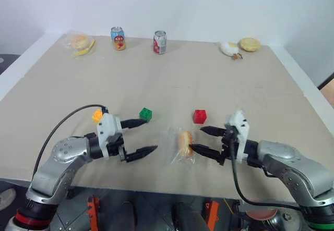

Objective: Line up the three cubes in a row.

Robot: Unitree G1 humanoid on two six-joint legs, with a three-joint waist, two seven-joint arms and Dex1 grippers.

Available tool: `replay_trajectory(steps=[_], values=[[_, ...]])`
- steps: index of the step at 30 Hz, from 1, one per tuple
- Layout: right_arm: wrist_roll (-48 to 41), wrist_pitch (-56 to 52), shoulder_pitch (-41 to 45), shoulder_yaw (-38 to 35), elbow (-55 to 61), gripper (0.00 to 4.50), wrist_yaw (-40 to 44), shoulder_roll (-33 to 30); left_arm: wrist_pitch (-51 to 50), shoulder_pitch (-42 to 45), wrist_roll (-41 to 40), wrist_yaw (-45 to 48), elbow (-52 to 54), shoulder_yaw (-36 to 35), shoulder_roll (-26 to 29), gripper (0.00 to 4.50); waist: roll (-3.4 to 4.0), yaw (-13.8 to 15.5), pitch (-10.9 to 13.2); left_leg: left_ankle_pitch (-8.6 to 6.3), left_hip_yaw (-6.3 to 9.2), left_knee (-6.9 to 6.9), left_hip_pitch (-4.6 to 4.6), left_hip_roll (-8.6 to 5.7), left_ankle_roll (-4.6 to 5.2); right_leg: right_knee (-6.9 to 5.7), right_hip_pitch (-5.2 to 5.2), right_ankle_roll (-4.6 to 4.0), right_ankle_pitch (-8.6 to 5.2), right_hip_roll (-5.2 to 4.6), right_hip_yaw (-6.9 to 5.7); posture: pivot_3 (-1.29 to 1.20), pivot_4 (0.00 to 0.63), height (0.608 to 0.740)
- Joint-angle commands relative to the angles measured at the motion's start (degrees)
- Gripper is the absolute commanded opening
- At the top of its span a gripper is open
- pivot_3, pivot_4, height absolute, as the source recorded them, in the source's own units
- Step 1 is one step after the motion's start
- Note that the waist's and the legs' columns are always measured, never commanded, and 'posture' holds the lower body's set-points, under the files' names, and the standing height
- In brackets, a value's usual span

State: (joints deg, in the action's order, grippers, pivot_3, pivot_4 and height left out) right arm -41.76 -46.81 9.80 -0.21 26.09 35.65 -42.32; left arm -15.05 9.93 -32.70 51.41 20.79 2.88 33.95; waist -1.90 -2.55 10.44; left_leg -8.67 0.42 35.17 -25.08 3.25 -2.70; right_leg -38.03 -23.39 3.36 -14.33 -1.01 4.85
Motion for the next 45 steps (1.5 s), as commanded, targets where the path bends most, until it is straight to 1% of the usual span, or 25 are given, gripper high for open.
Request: replay_trajectory(steps=[1,3,6,7,8,11,13,14,15,16,18,19,20,22,24,27,28,29,32,35,37,39,40,42,45], values=[[-2.16,-7.73,3.02,1.00,3.11,4.50,-6.37,3.73,-1.51,2.04,-1.44,-2.19,0.94,-2.00,-1.66,4.46,0.01,0.00,0.00,-0.01,0.04,0.00,-0.02,0.01,0.01,0.00,-0.01,0.05,0.02,0.04,0.00,0.00,0.150,0.733],[-3.26,-10.27,4.16,1.06,3.40,4.50,-8.52,6.41,-1.94,2.51,-1.17,-2.67,1.17,-1.91,-2.48,4.46,0.01,-0.06,0.00,-0.02,0.07,0.00,-0.01,0.03,0.02,-0.02,0.00,0.20,0.11,0.09,0.00,0.00,0.150,0.733],[-2.34,-13.15,5.11,2.45,3.79,4.50,-12.47,9.99,-2.40,2.77,-0.85,-3.18,1.93,-1.11,-3.43,4.46,0.01,-0.05,0.00,-0.01,0.10,0.01,-0.01,0.05,0.02,-0.02,0.01,0.04,0.05,0.11,-0.01,0.00,0.150,0.733],[-2.21,-13.72,5.27,2.58,3.88,3.99,-13.14,10.70,-2.54,2.81,-0.78,-3.22,2.07,-1.03,-3.63,4.50,0.01,-0.05,0.00,-0.01,0.09,0.07,-0.02,0.05,0.02,-0.02,0.01,0.01,0.06,0.11,0.00,0.00,0.150,0.733],[-2.17,-14.16,5.35,2.51,3.99,3.73,-13.45,11.12,-2.67,2.83,-0.71,-3.21,2.15,-1.07,-3.78,4.50,0.01,-0.05,0.00,-0.01,0.10,0.11,-0.02,0.06,0.02,-0.02,0.03,0.01,0.06,0.11,-0.01,0.00,0.150,0.733],[-1.80,-14.77,5.96,2.43,3.96,2.58,-14.01,12.01,-2.73,2.93,-0.36,-3.12,2.12,-1.09,-3.85,4.50,0.01,-0.06,0.00,-0.01,0.06,0.24,-0.04,0.06,0.02,-0.02,0.06,0.04,0.13,0.10,0.03,0.00,0.150,0.733],[-1.96,-15.01,6.30,2.33,4.10,1.89,-13.90,12.16,-2.75,3.13,-0.24,-3.00,1.94,-0.99,-3.81,4.50,0.01,-0.06,0.00,0.00,0.04,0.25,-0.04,0.06,0.03,-0.02,0.05,0.05,0.17,0.10,0.04,0.00,0.150,0.733],[-1.99,-15.06,6.38,2.29,4.19,1.66,-13.75,12.07,-2.78,3.36,-0.23,-2.91,1.77,-0.93,-3.83,4.50,0.01,-0.06,0.00,0.00,0.04,0.26,-0.04,0.06,0.03,-0.02,0.05,0.06,0.18,0.10,0.05,0.00,0.150,0.733],[-1.97,-15.11,6.40,2.27,4.29,1.34,-13.59,11.94,-2.81,3.63,-0.20,-2.82,1.57,-0.88,-3.86,4.50,0.01,-0.06,0.00,0.01,0.05,0.26,-0.04,0.07,0.04,-0.02,0.04,0.04,0.22,0.10,0.04,0.00,0.150,0.733],[-2.00,-15.07,6.30,2.15,4.57,0.92,-13.23,11.59,-2.88,4.09,-0.22,-2.71,1.27,-0.82,-3.95,4.50,0.01,-0.06,0.00,0.02,0.05,0.26,-0.04,0.07,0.05,-0.02,0.04,0.02,0.23,0.10,0.04,0.00,0.150,0.733],[-2.84,-15.19,6.12,1.07,5.40,0.51,-12.40,10.93,-3.10,5.29,-0.29,-2.50,0.51,-0.66,-4.23,4.50,0.01,-0.06,0.00,0.02,0.05,0.26,-0.04,0.08,0.06,-0.02,0.03,0.01,0.24,0.11,0.02,0.00,0.150,0.733],[-4.33,-14.92,6.20,-0.77,5.95,0.20,-11.77,10.91,-3.32,6.16,-0.39,-2.52,0.01,-0.55,-4.55,4.50,0.01,-0.06,0.00,0.02,0.05,0.25,-0.05,0.08,0.06,-0.02,0.03,0.01,0.24,0.11,0.03,0.00,0.150,0.733],[-5.93,-14.64,6.40,-2.84,6.31,0.02,-11.35,11.04,-3.50,6.94,-0.45,-2.53,-0.40,-0.40,-4.85,4.50,0.01,-0.05,0.00,0.02,0.05,0.25,-0.06,0.08,0.06,-0.02,0.02,0.01,0.24,0.11,0.03,0.00,0.150,0.733],[-8.98,-13.70,7.73,-8.04,5.81,0.02,-11.85,11.74,-3.71,8.60,-0.54,-2.25,-1.38,0.14,-5.69,4.50,0.01,-0.04,0.00,0.02,0.05,0.25,-0.08,0.08,0.06,-0.02,0.02,0.03,0.23,0.11,0.03,0.00,0.150,0.733],[-10.34,-11.72,10.16,-14.12,3.41,0.02,-14.74,12.73,-3.73,10.76,-0.14,-1.88,-3.05,1.21,-7.36,4.50,0.01,-0.04,0.00,0.02,0.05,0.27,-0.11,0.06,0.06,-0.02,0.02,0.04,0.24,0.11,0.04,0.00,0.150,0.733],[-3.43,-3.59,13.57,-22.02,-2.21,0.02,-21.96,13.42,-2.06,15.81,2.19,-1.99,-8.18,4.30,-12.57,4.50,0.01,0.10,0.00,0.07,0.08,0.35,-0.15,-0.02,0.13,-0.01,0.05,0.12,0.30,0.10,0.03,0.00,0.150,0.733],[-1.71,-2.19,14.11,-23.34,-3.70,0.02,-23.87,13.58,-1.55,16.94,2.79,-2.03,-9.54,4.84,-13.87,4.50,-0.01,0.17,-0.01,0.09,0.08,0.34,-0.17,-0.04,0.15,-0.01,0.05,0.13,0.30,0.10,0.04,0.00,0.150,0.733],[1.22,-0.59,14.34,-25.28,-6.10,0.02,-27.53,13.57,-0.32,18.72,3.61,-2.33,-11.84,5.70,-16.24,4.50,-0.01,0.25,-0.01,0.09,0.08,0.34,-0.14,-0.05,0.15,0.00,0.09,0.13,0.29,0.10,0.04,0.00,0.150,0.733],[13.43,5.23,12.17,-27.25,-13.03,0.02,-36.73,11.68,3.99,23.77,7.03,-2.57,-19.12,8.60,-22.99,4.50,0.00,0.56,-0.02,0.09,0.11,0.34,-0.20,-0.18,0.17,0.01,0.07,0.18,0.28,0.05,0.10,0.00,0.150,0.733],[17.51,6.58,10.10,-29.12,-18.02,0.02,-40.24,11.85,8.75,27.22,9.96,-2.68,-25.80,9.71,-28.07,4.50,0.08,0.84,-0.04,0.08,0.03,0.23,-0.23,-0.32,0.19,0.01,0.00,0.39,0.24,-0.04,0.27,0.00,0.150,0.733],[18.97,6.26,9.36,-30.58,-20.71,0.02,-42.13,12.23,11.03,29.22,11.05,-2.68,-29.65,9.78,-30.86,4.50,0.23,0.58,-0.09,-0.06,-0.10,0.23,-0.21,-0.34,0.43,0.01,-0.04,0.58,0.30,-0.03,0.46,0.00,0.150,0.733],[19.98,6.03,9.07,-32.02,-22.92,0.98,-43.59,12.34,13.62,30.79,12.63,-2.45,-32.99,10.25,-32.93,4.50,0.35,0.18,-0.10,-0.13,-0.13,0.21,-0.17,-0.35,0.55,0.00,-0.05,0.62,0.27,-0.01,0.55,0.00,0.150,0.733],[20.33,6.36,8.91,-32.57,-23.48,1.27,-43.88,12.35,14.56,31.38,13.02,-2.39,-34.12,10.29,-33.93,4.50,0.37,0.06,-0.11,-0.14,-0.14,0.20,-0.16,-0.35,0.56,0.00,-0.05,0.63,0.26,0.00,0.56,0.00,0.150,0.733],[21.03,7.86,8.58,-33.42,-23.46,2.05,-44.02,12.30,15.52,32.21,13.25,-2.57,-35.34,10.05,-35.62,4.50,0.38,-0.06,-0.11,-0.14,-0.14,0.20,-0.12,-0.35,0.57,0.00,-0.04,0.64,0.26,0.01,0.58,0.00,0.150,0.733],[21.17,9.15,8.30,-34.03,-22.87,3.07,-42.72,11.92,15.87,32.54,13.37,-2.70,-35.66,9.62,-36.85,4.50,0.39,-0.17,-0.11,-0.14,-0.18,0.21,-0.11,-0.38,0.57,0.00,-0.03,0.69,0.28,0.00,0.65,0.00,0.150,0.733]])
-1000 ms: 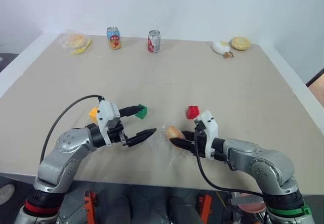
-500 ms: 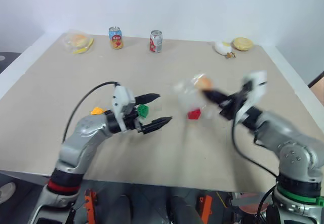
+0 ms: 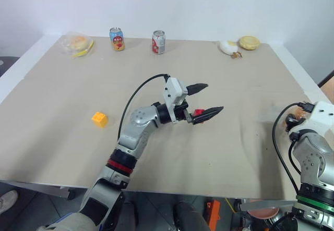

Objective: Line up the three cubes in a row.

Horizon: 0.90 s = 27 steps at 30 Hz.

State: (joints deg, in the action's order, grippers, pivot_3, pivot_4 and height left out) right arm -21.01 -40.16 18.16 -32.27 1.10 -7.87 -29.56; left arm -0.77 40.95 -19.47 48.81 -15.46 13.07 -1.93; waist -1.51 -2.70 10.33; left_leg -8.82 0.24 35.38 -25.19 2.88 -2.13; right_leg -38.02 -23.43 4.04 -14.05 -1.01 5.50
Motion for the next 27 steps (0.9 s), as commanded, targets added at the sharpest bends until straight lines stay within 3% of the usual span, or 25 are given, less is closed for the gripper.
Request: replay_trajectory(steps=[1,4,5,10,17,27], values=[[0.49,3.00,-0.24,-1.88,2.35,3.42,1.42,-0.97,1.71,1.27,0.20,-0.02,0.77,-0.68,-1.00,4.50,0.00,-0.01,0.00,0.00,0.00,0.01,0.01,-0.01,0.00,0.00,0.01,0.02,0.01,0.00,0.02,0.00,0.150,0.733],[0.82,4.65,-0.82,-1.27,3.67,4.42,2.86,-1.04,1.89,0.06,0.07,-0.06,2.12,-1.40,-0.39,4.50,0.01,-0.01,0.00,0.01,0.01,0.03,0.03,-0.06,0.02,0.00,0.03,-0.09,-0.04,0.00,0.08,0.00,0.150,0.733],[0.83,5.14,-0.80,-0.97,4.12,4.49,3.26,-0.90,1.36,-0.39,-0.17,-0.16,2.73,-1.73,0.03,4.50,0.01,-0.02,-0.01,0.02,0.01,0.03,0.03,-0.08,0.02,0.00,0.03,-0.13,-0.07,0.00,0.13,0.00,0.150,0.733],[-0.63,7.36,0.68,2.68,8.13,4.49,6.71,0.98,-1.57,-4.74,-0.51,-0.76,7.95,-3.22,4.44,4.50,0.04,-0.19,-0.02,0.02,-0.02,0.02,0.08,-0.11,0.03,0.00,0.02,-0.11,-0.05,0.02,0.27,0.00,0.150,0.733],[-2.17,4.82,2.26,16.98,16.07,4.49,13.01,6.98,-4.22,-12.05,-0.91,1.13,13.58,-5.88,14.08,4.50,0.07,-0.58,-0.02,0.03,0.15,0.01,0.10,-0.02,0.03,-0.03,0.03,-0.19,0.02,0.17,0.22,0.00,0.150,0.733],[1.51,0.08,2.47,27.08,16.42,4.49,8.65,15.89,-4.41,-12.90,-1.08,1.19,14.02,-7.67,18.12,4.50,0.05,0.11,-0.02,0.04,0.16,0.04,-0.07,-0.09,0.01,-0.01,0.00,-0.20,-0.08,0.13,0.27,0.00,0.150,0.733]])
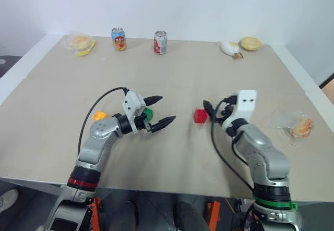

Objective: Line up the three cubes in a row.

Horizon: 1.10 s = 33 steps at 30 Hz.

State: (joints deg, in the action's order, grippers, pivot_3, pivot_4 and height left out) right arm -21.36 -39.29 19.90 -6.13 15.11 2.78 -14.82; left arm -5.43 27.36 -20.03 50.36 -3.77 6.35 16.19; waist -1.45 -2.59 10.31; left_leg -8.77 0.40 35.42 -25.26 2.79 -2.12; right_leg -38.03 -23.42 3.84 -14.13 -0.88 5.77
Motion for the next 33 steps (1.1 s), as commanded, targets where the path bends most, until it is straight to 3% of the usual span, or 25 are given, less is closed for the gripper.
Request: replay_trajectory(steps=[1,14,20,21,23,24,28,33], values=[[2.34,-0.96,0.54,1.65,2.28,4.49,-2.31,1.78,0.20,0.68,-0.58,-0.43,2.46,-0.92,-0.02,4.50,0.00,-0.04,0.00,0.00,0.00,0.00,0.01,0.01,0.00,0.00,0.00,0.00,0.00,0.01,0.00,0.00,0.150,0.733],[7.22,-6.41,0.59,2.92,0.32,4.49,-8.13,8.57,-0.05,1.90,-0.60,-0.88,2.69,-0.58,-0.38,4.50,0.00,-0.12,0.00,0.00,-0.01,-0.01,0.02,0.02,0.00,0.00,-0.01,-0.01,0.00,0.02,0.01,0.00,0.150,0.733],[8.05,-6.60,0.69,2.64,0.75,2.17,-8.11,9.54,-0.05,2.04,-0.66,-1.12,2.73,-0.53,-0.53,4.50,0.00,-0.13,0.00,0.00,0.00,-0.02,0.01,0.02,0.00,0.00,-0.02,-0.01,0.00,0.02,0.00,0.00,0.150,0.733],[8.08,-6.70,0.68,2.51,0.89,2.03,-8.00,9.54,-0.05,2.04,-0.68,-1.14,2.72,-0.54,-0.52,4.50,0.00,-0.13,0.00,0.00,0.00,-0.02,0.02,0.02,0.00,0.00,-0.02,-0.01,0.00,0.02,0.00,0.00,0.150,0.733],[7.82,-6.76,0.50,2.22,1.70,1.31,-7.14,9.04,-0.10,1.96,-0.78,-0.98,2.78,-0.64,-0.34,4.50,0.00,-0.13,0.00,0.00,0.00,-0.02,0.02,0.02,0.00,0.00,-0.01,-0.01,0.00,0.02,0.00,0.00,0.150,0.733],[7.55,-6.34,0.53,2.22,2.27,1.28,-5.76,8.11,-0.19,1.89,-0.88,-0.77,2.90,-0.70,-0.14,4.50,0.00,-0.13,0.00,0.00,0.00,-0.02,0.02,0.02,0.00,0.00,-0.01,-0.01,0.00,0.02,0.00,0.00,0.150,0.733],[2.54,-3.24,1.25,1.03,3.10,1.28,8.75,-0.67,-1.11,0.95,-2.12,2.13,4.74,-0.85,2.15,4.50,-0.01,-0.12,0.01,0.00,-0.02,-0.01,0.01,0.02,0.00,0.00,-0.01,0.00,-0.01,0.01,0.01,0.00,0.150,0.733],[-4.63,5.59,0.71,4.92,1.11,1.28,42.67,-19.27,-2.86,-2.03,-4.64,9.58,8.07,-0.42,7.75,4.50,-0.01,-0.16,0.05,-0.01,-0.05,-0.06,0.05,0.01,0.00,0.02,0.00,-0.02,-0.07,-0.01,0.02,0.00,0.150,0.733]])
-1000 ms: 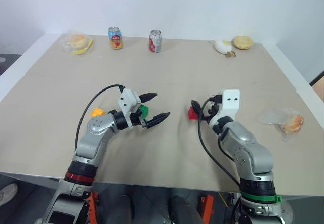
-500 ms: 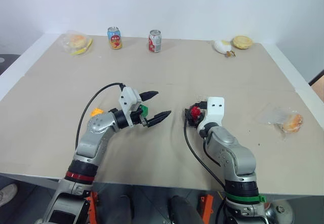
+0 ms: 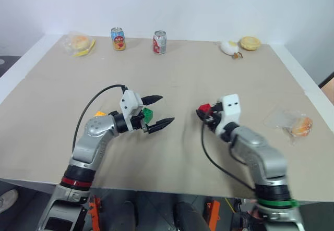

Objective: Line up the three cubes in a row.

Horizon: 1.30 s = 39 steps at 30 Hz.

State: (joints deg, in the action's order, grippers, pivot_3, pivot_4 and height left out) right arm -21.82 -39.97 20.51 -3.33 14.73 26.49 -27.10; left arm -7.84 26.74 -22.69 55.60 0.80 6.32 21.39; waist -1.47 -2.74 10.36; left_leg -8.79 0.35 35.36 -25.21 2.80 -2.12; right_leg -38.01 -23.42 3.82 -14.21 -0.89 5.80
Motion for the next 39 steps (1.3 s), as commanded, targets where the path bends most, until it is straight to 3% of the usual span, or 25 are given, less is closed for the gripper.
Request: replay_trajectory(steps=[1,5,8,17,25,29,31,32,34,39], values=[[-5.55,7.76,0.04,3.68,0.39,1.28,27.15,-10.72,-0.27,-2.41,-2.36,6.66,3.85,-0.30,4.21,4.50,-0.01,-0.09,0.01,-0.01,0.00,-0.03,0.04,0.01,0.01,0.00,0.00,-0.05,-0.04,0.01,-0.01,0.00,0.150,0.733],[-4.52,13.82,2.86,9.31,-5.28,1.28,42.56,-16.52,0.74,-4.45,-2.81,12.94,4.16,0.05,8.61,4.50,-0.06,-0.22,0.04,-0.08,0.04,-0.09,0.14,0.24,0.02,0.00,0.01,-0.26,-0.12,0.24,-0.09,0.00,0.150,0.733],[-0.38,20.49,5.60,14.14,-9.60,1.28,48.86,-16.72,0.42,-5.61,-3.35,15.61,5.46,-0.43,11.16,4.50,-0.07,-0.18,0.06,-0.08,0.07,-0.08,0.12,0.25,0.02,-0.01,-0.04,-0.30,-0.11,0.25,-0.13,0.00,0.150,0.733],[6.79,32.69,10.79,18.47,-22.98,1.28,52.72,-11.51,-1.03,-8.29,-3.65,15.69,8.71,-0.84,12.81,4.50,-0.13,0.11,0.09,-0.11,0.03,-0.01,0.04,0.21,-0.04,-0.01,-0.03,-0.24,-0.13,0.16,-0.13,0.00,0.150,0.733],[9.57,36.91,10.69,19.20,-26.71,1.28,54.33,-10.74,-1.43,-9.03,-3.62,13.93,9.30,-1.33,12.55,4.50,-0.12,0.09,0.09,-0.11,0.04,-0.01,0.07,0.21,-0.05,-0.02,-0.02,-0.24,-0.12,0.18,-0.14,0.00,0.150,0.733],[9.35,36.65,10.77,18.58,-25.78,3.17,54.59,-10.61,-2.32,-9.43,-3.98,11.44,8.99,-2.35,11.85,4.50,-0.12,0.09,0.09,-0.10,0.03,0.00,0.09,0.21,-0.06,-0.02,-0.01,-0.24,-0.10,0.17,-0.13,0.00,0.150,0.733],[9.25,36.55,10.84,18.13,-25.28,3.35,54.56,-10.78,-2.29,-9.41,-3.63,9.42,8.62,-2.96,11.18,4.50,-0.12,0.09,0.09,-0.10,0.03,0.01,0.08,0.22,-0.06,-0.02,0.00,-0.24,-0.10,0.17,-0.13,0.00,0.150,0.733],[8.68,35.84,10.86,17.60,-24.49,3.95,54.56,-10.98,-2.37,-9.29,-3.22,7.84,8.43,-3.37,10.60,4.50,-0.12,0.09,0.09,-0.10,0.03,0.01,0.09,0.21,-0.06,-0.02,0.00,-0.24,-0.10,0.17,-0.12,0.00,0.150,0.733],[6.77,33.48,10.83,16.20,-21.86,4.48,54.51,-11.47,-3.42,-8.87,-2.58,3.09,8.53,-4.46,8.81,4.50,-0.12,0.10,0.09,-0.10,0.04,0.01,0.07,0.21,-0.07,-0.02,0.00,-0.22,-0.09,0.17,-0.13,0.00,0.150,0.733],[-1.89,22.29,11.31,10.71,-12.73,4.48,51.63,-11.58,-5.88,-8.62,1.35,-11.92,11.14,-6.10,3.13,4.50,-0.14,0.14,0.09,-0.10,0.08,0.04,0.07,0.20,-0.07,-0.05,0.03,0.05,0.07,0.17,-0.14,0.00,0.150,0.733]])
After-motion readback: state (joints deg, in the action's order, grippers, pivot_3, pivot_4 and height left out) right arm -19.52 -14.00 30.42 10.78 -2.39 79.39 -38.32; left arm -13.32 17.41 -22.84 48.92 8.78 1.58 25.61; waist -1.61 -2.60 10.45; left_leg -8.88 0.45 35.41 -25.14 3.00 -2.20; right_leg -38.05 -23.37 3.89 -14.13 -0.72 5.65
